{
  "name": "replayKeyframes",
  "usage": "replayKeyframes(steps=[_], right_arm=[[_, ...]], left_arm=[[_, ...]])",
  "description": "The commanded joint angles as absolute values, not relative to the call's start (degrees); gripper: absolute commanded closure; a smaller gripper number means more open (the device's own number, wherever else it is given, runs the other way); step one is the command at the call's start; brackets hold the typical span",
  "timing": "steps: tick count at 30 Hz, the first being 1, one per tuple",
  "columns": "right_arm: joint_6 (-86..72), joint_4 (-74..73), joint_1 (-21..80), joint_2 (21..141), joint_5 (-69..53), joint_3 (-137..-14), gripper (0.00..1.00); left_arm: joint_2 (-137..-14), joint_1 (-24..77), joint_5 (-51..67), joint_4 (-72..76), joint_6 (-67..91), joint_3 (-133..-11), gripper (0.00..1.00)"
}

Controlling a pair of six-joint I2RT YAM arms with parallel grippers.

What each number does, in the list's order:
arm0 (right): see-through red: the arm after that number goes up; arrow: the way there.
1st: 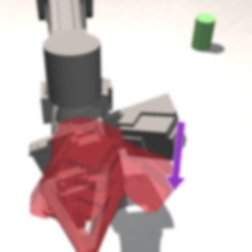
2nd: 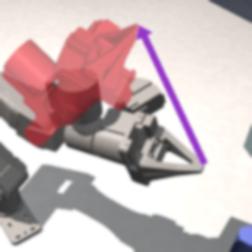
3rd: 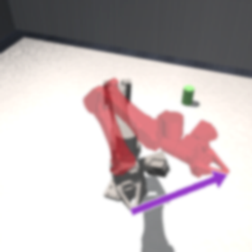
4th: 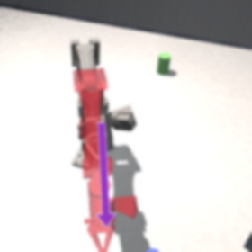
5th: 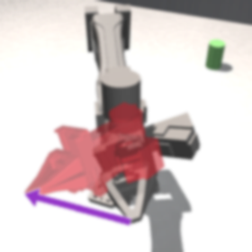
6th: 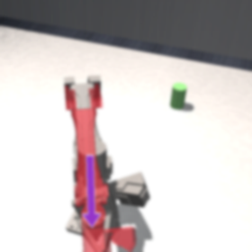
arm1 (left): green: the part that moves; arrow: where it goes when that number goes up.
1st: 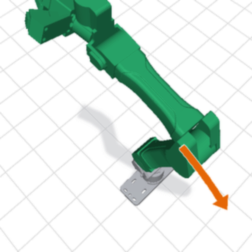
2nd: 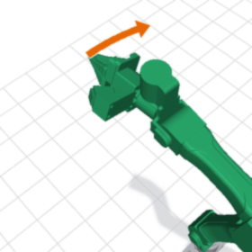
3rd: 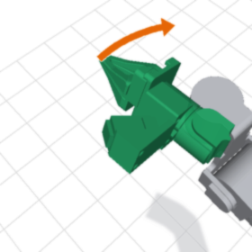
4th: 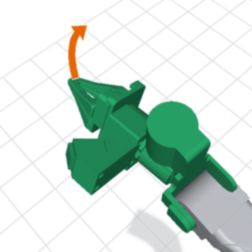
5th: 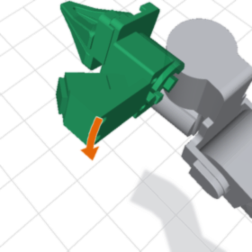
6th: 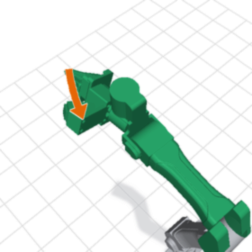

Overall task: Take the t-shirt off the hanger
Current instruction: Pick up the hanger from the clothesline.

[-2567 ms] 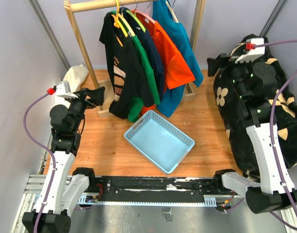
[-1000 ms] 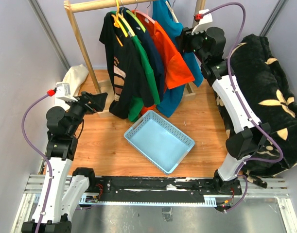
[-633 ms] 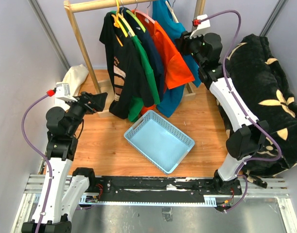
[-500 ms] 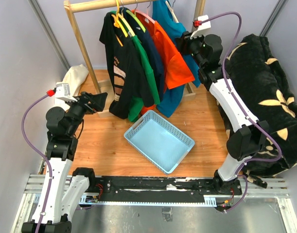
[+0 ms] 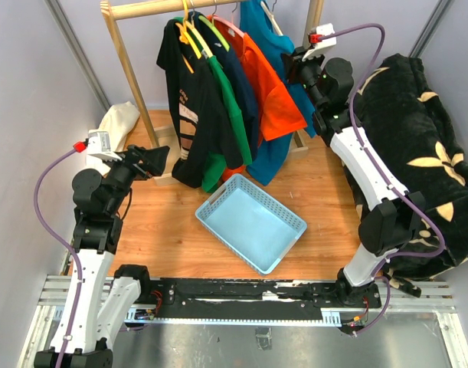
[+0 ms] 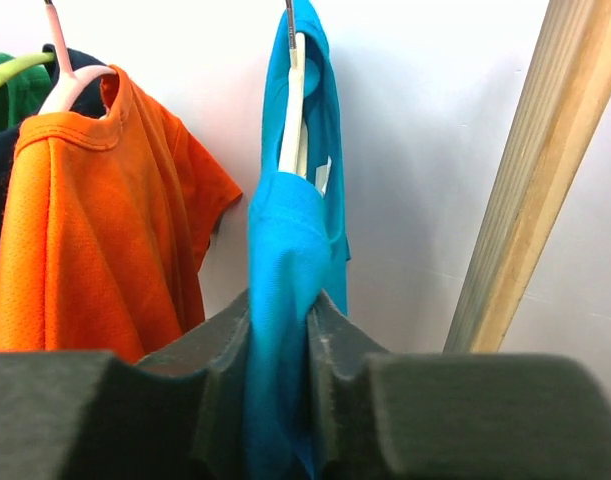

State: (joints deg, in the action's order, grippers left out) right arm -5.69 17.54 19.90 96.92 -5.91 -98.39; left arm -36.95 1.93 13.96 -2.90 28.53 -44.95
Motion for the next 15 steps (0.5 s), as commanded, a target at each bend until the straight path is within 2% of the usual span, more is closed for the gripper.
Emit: replayKeyframes(steps=[1, 3, 9, 15], right_arm=[[-4.9, 21.0, 21.2, 94.8, -4.8, -97.9, 0.81], [-4.8, 21.4, 21.2, 94.6, -4.7, -97.7, 0.83], [-4.4, 22.6, 21.2, 93.7, -3.9, -97.9, 0.99], [-3.5, 21.2, 21.2, 93.5, -3.3, -101.3, 0.99]], left_arm=[[-36.6, 1.6, 15.2, -0.9, 28.4, -44.6, 0.01], [-36.6, 1.6, 15.5, -0.9, 28.5, -44.6, 0.01], [-37.0, 1.6, 16.5, -0.4, 28.5, -45.6, 0.02], [-38.7, 1.6, 17.1, -1.8, 27.0, -48.2, 0.02]])
